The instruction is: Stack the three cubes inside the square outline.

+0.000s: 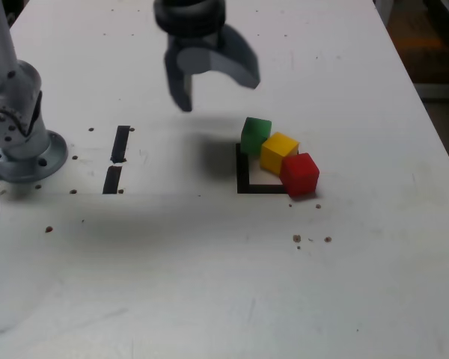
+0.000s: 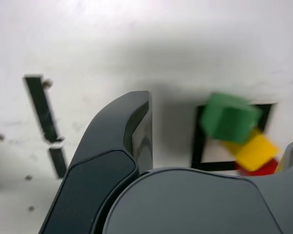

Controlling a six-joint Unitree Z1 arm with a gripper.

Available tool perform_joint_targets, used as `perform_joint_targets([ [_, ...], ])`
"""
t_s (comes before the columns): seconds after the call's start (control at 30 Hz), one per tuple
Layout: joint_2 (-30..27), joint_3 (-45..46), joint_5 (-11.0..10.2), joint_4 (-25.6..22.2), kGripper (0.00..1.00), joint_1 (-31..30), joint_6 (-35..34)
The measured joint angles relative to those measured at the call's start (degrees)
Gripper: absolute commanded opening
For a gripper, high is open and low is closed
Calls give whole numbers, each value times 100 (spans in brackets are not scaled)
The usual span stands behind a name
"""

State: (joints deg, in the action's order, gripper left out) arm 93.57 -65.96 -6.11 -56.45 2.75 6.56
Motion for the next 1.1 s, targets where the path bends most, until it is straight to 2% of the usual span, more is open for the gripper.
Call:
perform_joint_targets([
  [0.13,105,-248,-133,5,100,15,214],
  [0.47,489,-524,-129,189,98,138,401],
  [0.7,761,-512,-34,160,96,243,532],
  [1.1,1287,-572,282,196,91,362,747],
])
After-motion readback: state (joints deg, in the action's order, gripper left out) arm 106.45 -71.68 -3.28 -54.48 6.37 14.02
